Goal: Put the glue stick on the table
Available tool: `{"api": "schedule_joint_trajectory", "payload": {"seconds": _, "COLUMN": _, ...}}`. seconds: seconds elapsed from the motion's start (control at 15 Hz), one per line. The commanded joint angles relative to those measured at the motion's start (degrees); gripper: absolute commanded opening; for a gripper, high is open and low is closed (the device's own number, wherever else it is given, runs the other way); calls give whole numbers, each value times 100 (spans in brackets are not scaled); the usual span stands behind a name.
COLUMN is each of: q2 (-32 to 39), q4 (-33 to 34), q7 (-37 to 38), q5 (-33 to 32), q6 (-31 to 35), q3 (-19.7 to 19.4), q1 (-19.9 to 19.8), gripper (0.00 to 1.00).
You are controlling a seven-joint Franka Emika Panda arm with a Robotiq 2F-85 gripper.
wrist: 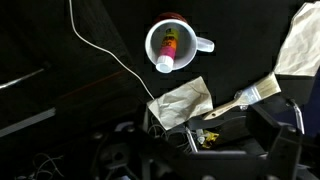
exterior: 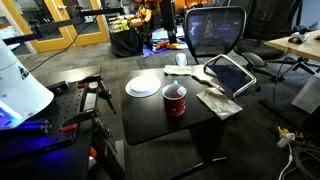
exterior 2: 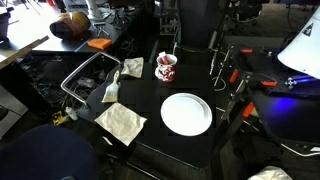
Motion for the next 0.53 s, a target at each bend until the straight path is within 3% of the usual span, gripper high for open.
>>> {"api": "schedule_joint_trajectory", "payload": {"seconds": 0.0, "q2": 306, "q4": 21, "q7": 575, "q5": -66, "q6": 215, "q3": -37, "q1": -39, "gripper": 100}}
{"api": "schedule_joint_trajectory", "payload": {"seconds": 0.47, "q2": 886, "q4": 40, "q7": 1380, "q5": -64, "q6": 549, "q3": -274, "q1": 110, "gripper": 100}}
